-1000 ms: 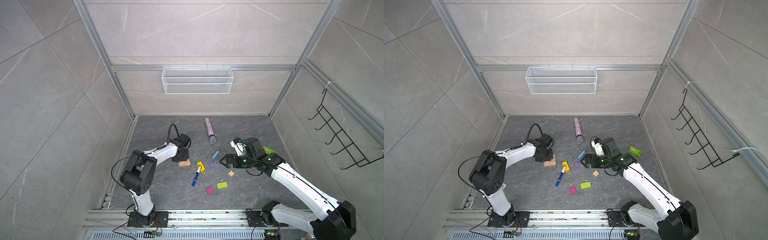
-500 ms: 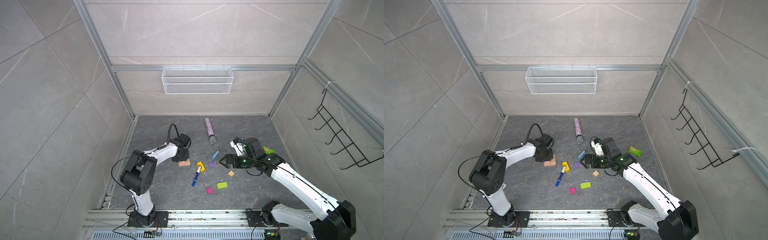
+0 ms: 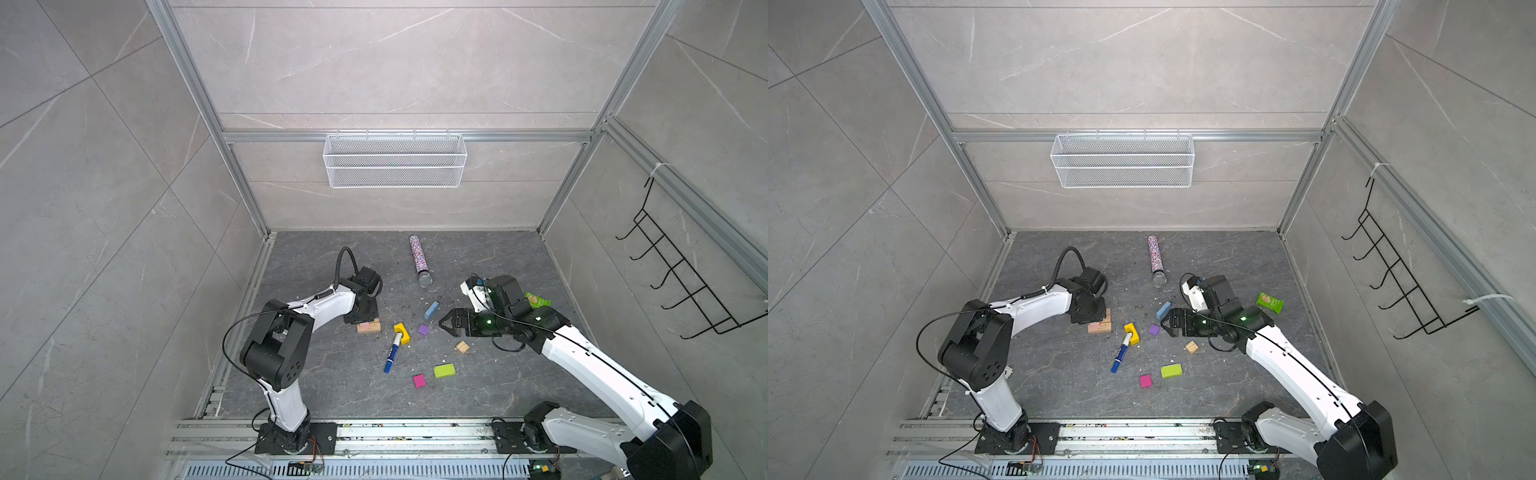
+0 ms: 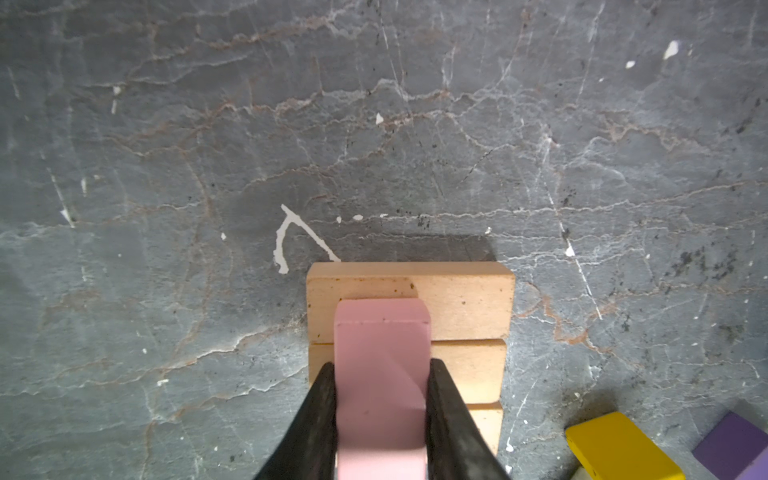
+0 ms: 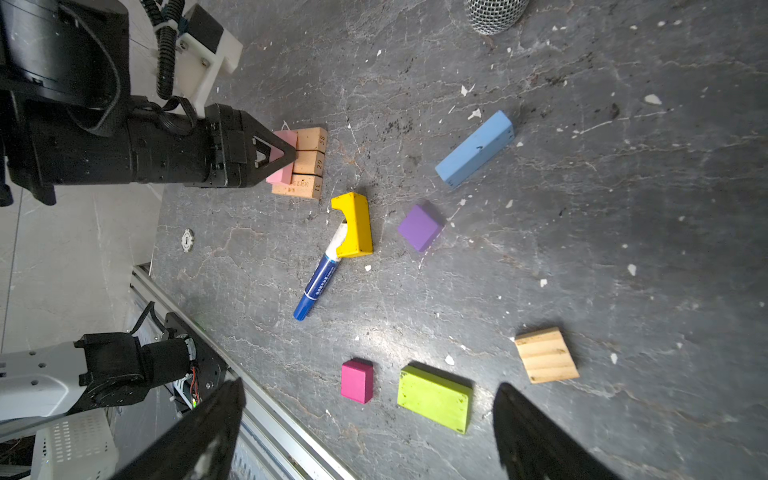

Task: Build the wood block tower
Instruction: 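Lower the pink block onto the three wooden bars with the left gripper, then open the left gripper and lift away while the right gripper moves toward the lime-green block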

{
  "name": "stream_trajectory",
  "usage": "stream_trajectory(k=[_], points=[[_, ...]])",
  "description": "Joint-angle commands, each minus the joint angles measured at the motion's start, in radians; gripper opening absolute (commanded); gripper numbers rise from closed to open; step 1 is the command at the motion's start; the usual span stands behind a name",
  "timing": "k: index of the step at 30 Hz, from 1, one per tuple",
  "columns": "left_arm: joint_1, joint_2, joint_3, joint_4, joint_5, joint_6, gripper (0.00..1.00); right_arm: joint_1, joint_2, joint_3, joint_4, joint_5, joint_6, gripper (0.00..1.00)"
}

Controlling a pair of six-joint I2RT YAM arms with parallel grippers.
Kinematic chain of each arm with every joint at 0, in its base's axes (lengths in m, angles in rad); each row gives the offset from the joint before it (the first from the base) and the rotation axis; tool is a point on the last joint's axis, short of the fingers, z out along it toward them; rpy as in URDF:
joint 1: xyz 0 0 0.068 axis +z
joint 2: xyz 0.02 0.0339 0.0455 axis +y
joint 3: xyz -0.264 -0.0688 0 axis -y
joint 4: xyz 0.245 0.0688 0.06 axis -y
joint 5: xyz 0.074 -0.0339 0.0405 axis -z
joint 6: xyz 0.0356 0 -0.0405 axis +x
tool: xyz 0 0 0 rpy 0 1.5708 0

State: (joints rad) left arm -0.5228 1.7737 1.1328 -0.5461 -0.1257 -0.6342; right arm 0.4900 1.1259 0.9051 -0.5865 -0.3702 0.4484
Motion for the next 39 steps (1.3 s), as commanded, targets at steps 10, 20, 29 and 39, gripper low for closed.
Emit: stream_trajectory(k=[10, 20, 29, 39], points=[[0.002, -0.002, 0.021, -0.037, -0.002, -0.018, 0.46, 0.007, 0.011, -0.003, -0.003, 0.004, -0.016, 0.93], [0.001, -0.05, 0.055, -0.072, 0.008, 0.002, 0.52, 0.009, 0.055, 0.029, -0.056, 0.028, -0.076, 0.95], [-0.001, -0.118, 0.094, -0.107, 0.024, 0.027, 0.58, 0.053, 0.121, 0.028, -0.12, 0.102, -0.113, 0.96], [-0.001, -0.195, 0.095, -0.132, 0.038, 0.065, 0.67, 0.197, 0.146, -0.038, -0.143, 0.167, -0.003, 0.97]])
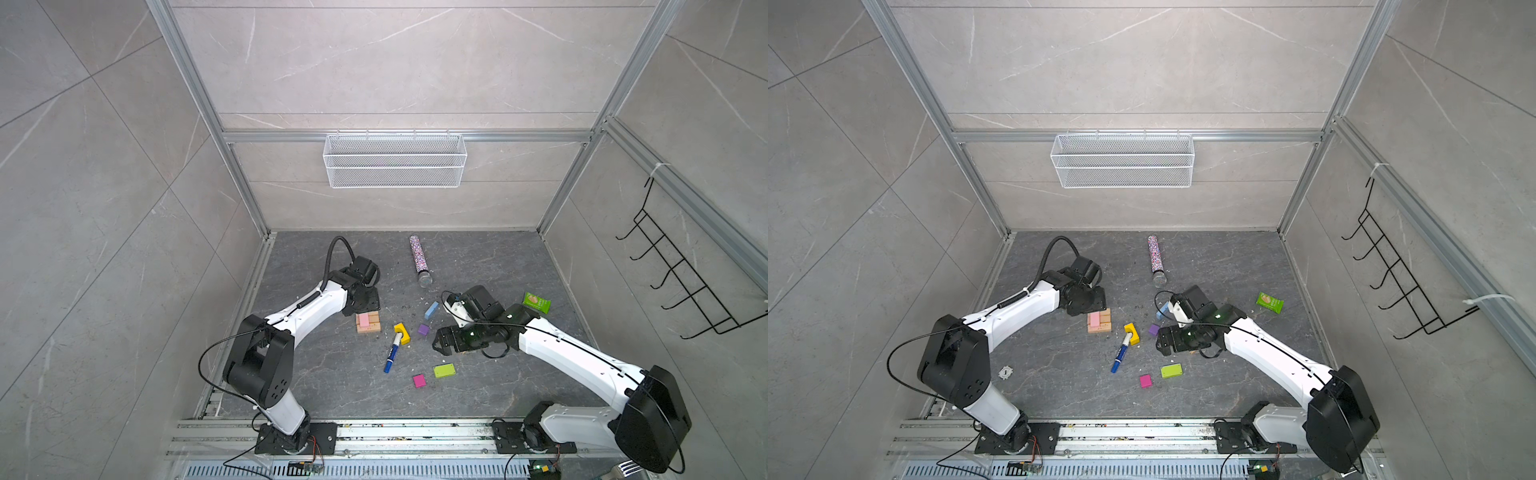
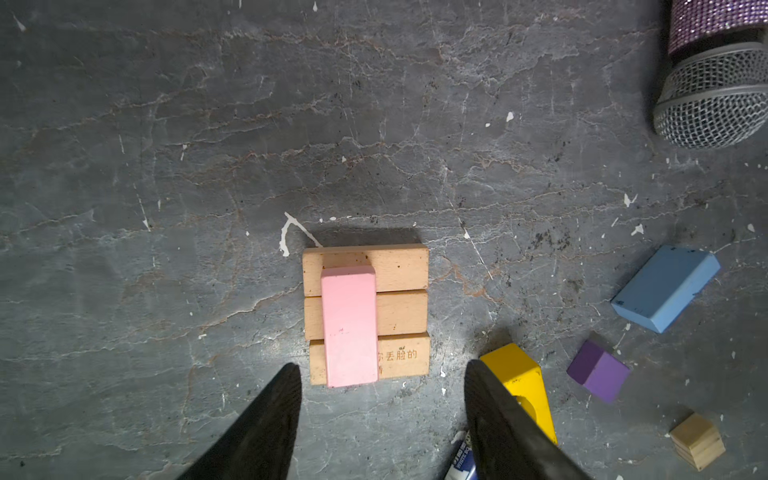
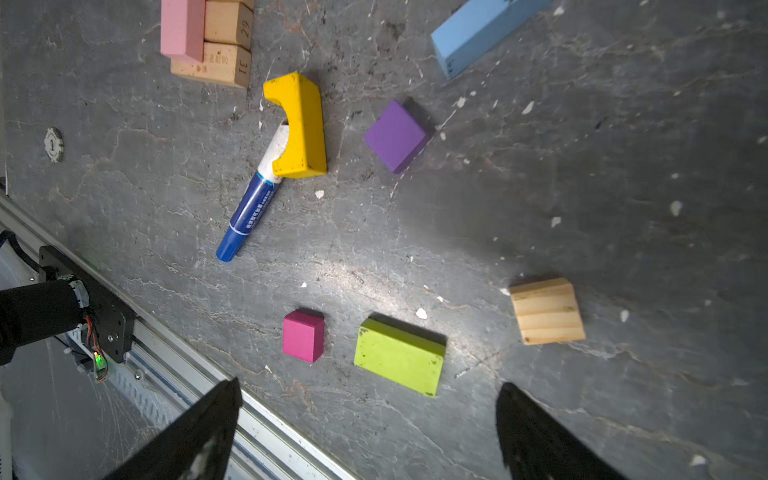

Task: Build the wood block tower
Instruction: 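Open the left gripper and lift away while the right gripper moves toward the lime-green block, then lower the right gripper over the lime-green block and close on it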

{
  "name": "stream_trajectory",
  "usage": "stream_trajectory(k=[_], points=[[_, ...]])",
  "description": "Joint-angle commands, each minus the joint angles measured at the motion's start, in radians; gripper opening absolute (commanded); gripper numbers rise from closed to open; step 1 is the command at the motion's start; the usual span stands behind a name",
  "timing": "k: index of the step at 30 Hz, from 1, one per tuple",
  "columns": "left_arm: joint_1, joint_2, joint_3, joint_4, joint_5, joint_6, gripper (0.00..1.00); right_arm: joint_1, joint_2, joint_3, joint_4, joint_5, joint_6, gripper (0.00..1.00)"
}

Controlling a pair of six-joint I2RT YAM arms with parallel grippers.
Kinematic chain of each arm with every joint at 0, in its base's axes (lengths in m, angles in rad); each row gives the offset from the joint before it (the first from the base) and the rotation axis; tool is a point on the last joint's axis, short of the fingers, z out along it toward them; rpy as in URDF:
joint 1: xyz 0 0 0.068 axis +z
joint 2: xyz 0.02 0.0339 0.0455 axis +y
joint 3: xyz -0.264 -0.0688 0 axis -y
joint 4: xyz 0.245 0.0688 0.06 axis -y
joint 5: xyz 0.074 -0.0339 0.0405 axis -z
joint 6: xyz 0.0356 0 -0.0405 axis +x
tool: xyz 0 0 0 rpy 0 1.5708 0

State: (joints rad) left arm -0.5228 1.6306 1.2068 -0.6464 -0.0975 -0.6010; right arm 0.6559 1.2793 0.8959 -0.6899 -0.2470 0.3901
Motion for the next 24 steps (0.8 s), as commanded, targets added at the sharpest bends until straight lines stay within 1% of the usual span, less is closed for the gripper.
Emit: stream_trajectory(k=[1, 4, 9, 12, 16, 17, 19, 24], points=[[-0.001, -0.061, 0.018, -0.033, 0.007, 0.036, 0.67, 0.047, -0.013, -0.038, -0.047, 0.046, 0.078, 0.97], [-0.002, -0.084, 0.016, -0.046, -0.002, 0.044, 0.7, 0.104, -0.044, -0.08, -0.045, 0.05, 0.149, 0.97], [-0.002, -0.119, 0.014, -0.049, -0.019, 0.056, 0.75, 0.185, -0.086, -0.148, -0.023, 0.038, 0.231, 0.97], [-0.002, -0.126, 0.009, -0.045, -0.026, 0.056, 0.84, 0.238, -0.073, -0.175, 0.019, 0.038, 0.266, 0.96], [0.0, -0.132, 0.0, -0.038, -0.021, 0.053, 0.97, 0.313, -0.015, -0.194, 0.092, 0.067, 0.318, 0.96], [0.0, -0.133, 0.0, -0.04, -0.021, 0.053, 0.99, 0.331, -0.003, -0.193, 0.11, 0.078, 0.329, 0.97], [0.001, -0.133, 0.003, -0.046, -0.024, 0.057, 1.0, 0.361, 0.029, -0.194, 0.16, 0.098, 0.35, 0.97], [0.001, -0.146, 0.01, -0.07, -0.043, 0.071, 1.0, 0.392, 0.111, -0.181, 0.255, 0.116, 0.39, 0.97]])
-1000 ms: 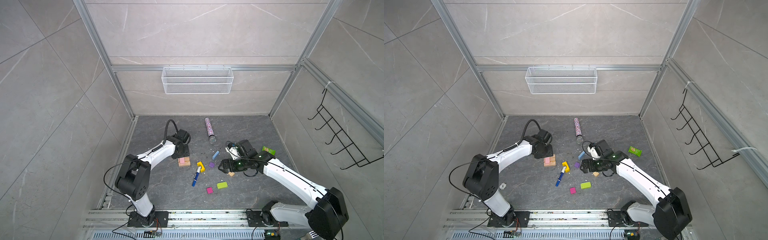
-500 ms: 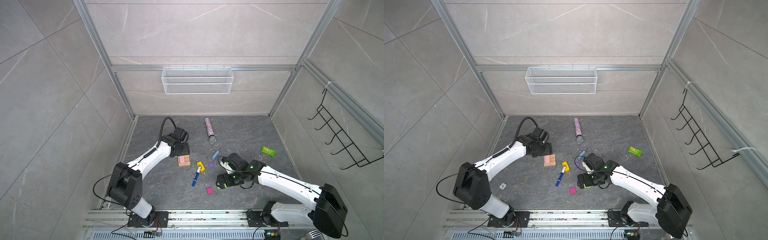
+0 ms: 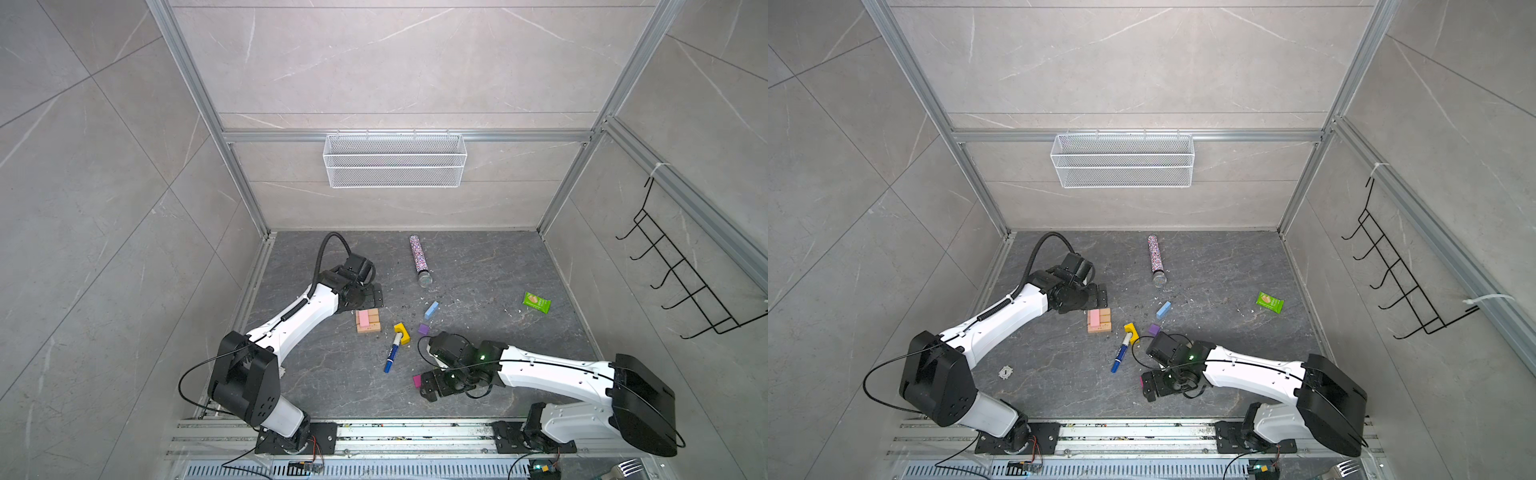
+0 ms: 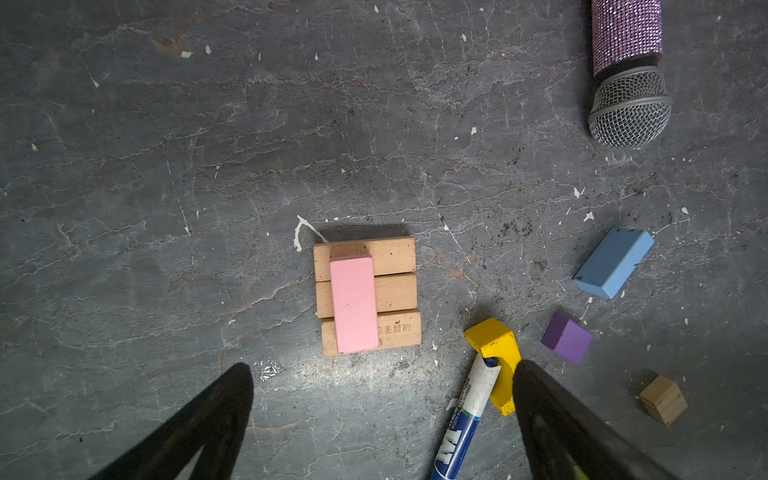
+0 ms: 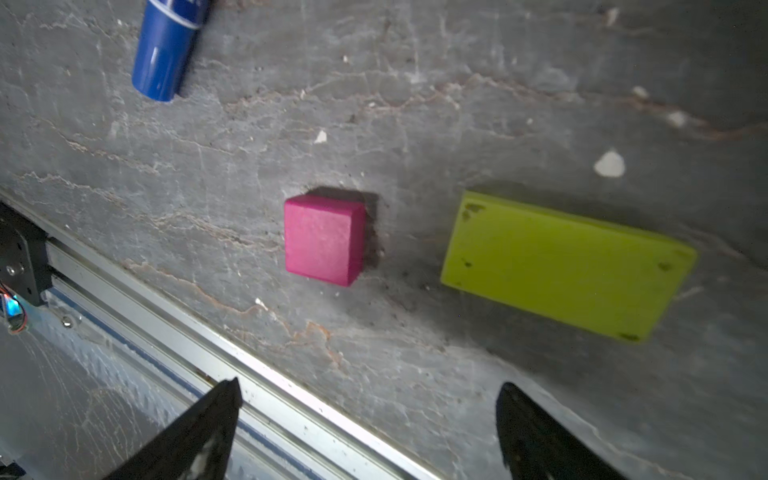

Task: Build the wood block tower
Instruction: 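Lower the right gripper over the lime-green block and close on it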

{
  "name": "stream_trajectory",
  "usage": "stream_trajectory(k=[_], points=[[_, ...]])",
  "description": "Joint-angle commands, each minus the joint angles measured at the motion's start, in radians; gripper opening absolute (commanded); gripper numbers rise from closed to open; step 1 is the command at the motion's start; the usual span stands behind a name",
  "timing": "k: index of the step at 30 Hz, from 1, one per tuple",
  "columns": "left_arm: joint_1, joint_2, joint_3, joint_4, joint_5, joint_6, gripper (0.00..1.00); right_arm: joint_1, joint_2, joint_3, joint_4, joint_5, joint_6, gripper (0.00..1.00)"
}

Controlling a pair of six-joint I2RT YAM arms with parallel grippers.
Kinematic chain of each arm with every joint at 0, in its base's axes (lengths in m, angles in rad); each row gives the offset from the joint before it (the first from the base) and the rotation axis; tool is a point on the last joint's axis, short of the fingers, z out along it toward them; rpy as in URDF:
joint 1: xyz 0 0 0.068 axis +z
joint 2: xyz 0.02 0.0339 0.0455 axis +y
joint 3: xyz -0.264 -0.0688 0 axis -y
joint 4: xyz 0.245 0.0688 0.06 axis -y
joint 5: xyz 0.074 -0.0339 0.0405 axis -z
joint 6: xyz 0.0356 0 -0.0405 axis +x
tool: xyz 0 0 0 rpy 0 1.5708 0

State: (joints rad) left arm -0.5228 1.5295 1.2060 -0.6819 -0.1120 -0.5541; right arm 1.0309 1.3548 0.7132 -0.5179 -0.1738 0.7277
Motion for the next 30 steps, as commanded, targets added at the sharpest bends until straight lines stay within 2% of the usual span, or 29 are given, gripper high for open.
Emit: stream_trajectory(k=[1, 11, 18, 25, 30], points=[[0.002, -0.049, 0.007, -0.038, -0.033, 0.024, 1.0, 0.022, 0.043, 0.002, 0.105, 0.049, 0.063, 0.97], [0.003, -0.062, -0.013, -0.042, -0.035, 0.019, 1.0, 0.026, 0.109, 0.037, 0.153, 0.139, 0.09, 0.99], [0.004, -0.089, -0.021, -0.054, -0.038, 0.013, 1.0, 0.005, 0.148, 0.086, 0.137, 0.196, 0.06, 0.99], [0.004, -0.122, -0.067, -0.053, -0.025, -0.007, 1.0, -0.089, 0.179, 0.161, 0.11, 0.164, -0.027, 0.99], [0.004, -0.159, -0.089, -0.061, -0.029, -0.008, 1.0, -0.098, 0.156, 0.227, 0.047, 0.13, -0.129, 0.96]])
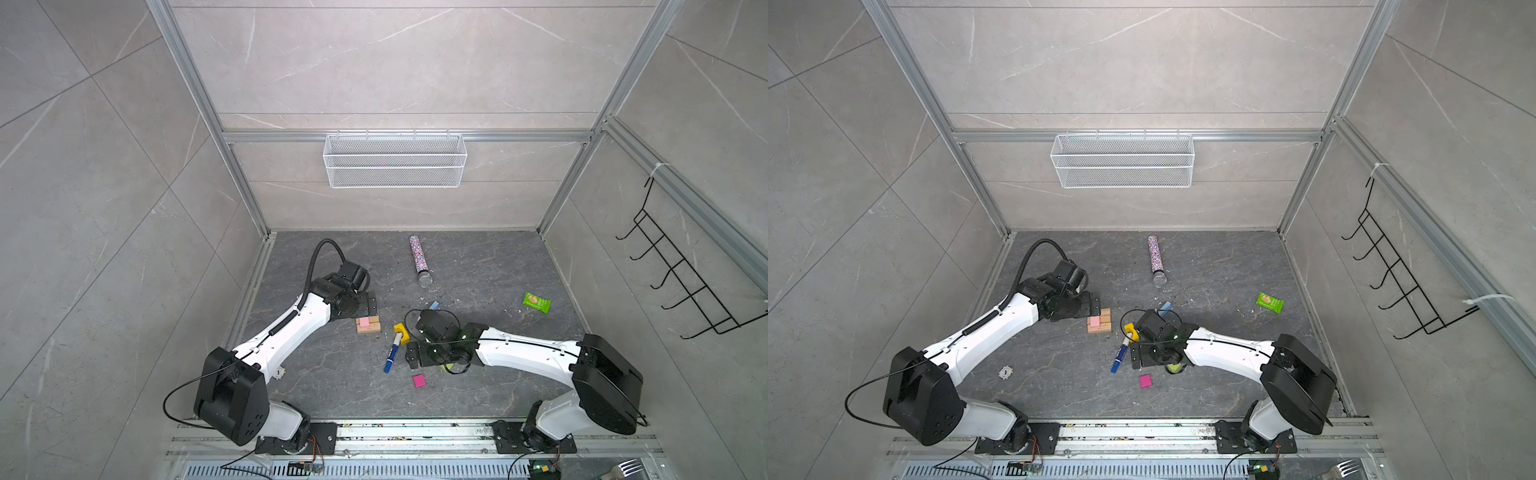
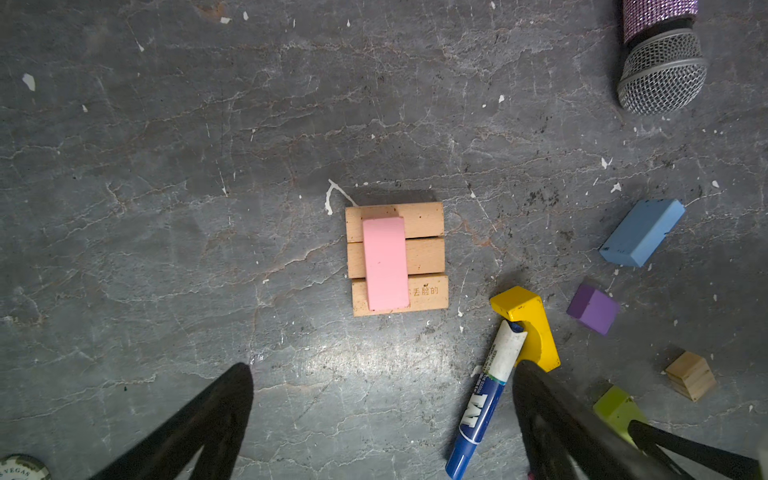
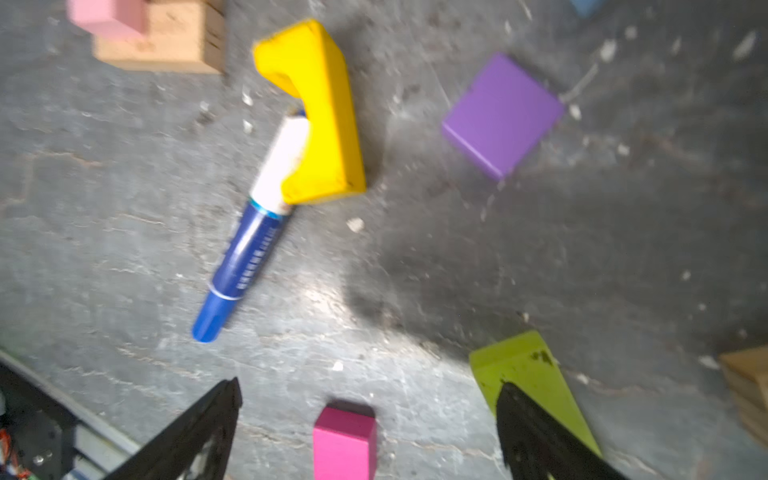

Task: Build the wood block tower
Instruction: 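Lower the right gripper over the lime-green block and close on it, then lift the lime-green block with the right gripper and carry it toward the bars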

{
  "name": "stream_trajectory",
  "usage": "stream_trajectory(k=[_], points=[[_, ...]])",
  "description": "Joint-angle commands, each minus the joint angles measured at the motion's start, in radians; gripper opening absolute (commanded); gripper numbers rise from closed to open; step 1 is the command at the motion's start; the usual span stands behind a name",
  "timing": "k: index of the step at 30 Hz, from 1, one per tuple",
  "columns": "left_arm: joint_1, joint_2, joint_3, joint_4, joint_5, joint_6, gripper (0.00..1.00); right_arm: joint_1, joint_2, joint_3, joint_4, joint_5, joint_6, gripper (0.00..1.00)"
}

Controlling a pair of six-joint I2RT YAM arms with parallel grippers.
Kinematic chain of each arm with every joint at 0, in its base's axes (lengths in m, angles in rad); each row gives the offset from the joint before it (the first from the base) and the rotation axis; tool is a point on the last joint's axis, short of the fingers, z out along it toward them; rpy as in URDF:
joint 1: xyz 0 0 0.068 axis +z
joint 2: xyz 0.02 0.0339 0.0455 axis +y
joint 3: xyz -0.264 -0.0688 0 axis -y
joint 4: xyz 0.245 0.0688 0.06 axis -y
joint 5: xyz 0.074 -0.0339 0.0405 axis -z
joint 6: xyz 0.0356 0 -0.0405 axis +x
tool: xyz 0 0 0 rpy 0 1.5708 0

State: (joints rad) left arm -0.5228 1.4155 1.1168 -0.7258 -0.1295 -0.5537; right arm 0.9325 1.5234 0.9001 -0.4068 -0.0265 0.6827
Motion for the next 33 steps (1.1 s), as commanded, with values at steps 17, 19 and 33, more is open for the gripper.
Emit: stream_trajectory(k=[17, 19, 33], points=[[0.032, -0.04, 0.018, -0.038, 0.293, 0.113, 1.0, -0.13, -0.057, -0.048, -0.211, 0.008, -0.334, 0.68], [0.032, -0.051, 0.015, -0.026, 0.322, 0.12, 1.0, -0.133, -0.038, -0.055, -0.197, 0.008, -0.33, 0.63], [0.065, -0.067, -0.023, -0.017, 0.38, 0.19, 1.0, -0.135, 0.034, -0.09, -0.088, -0.026, -0.319, 0.36]])
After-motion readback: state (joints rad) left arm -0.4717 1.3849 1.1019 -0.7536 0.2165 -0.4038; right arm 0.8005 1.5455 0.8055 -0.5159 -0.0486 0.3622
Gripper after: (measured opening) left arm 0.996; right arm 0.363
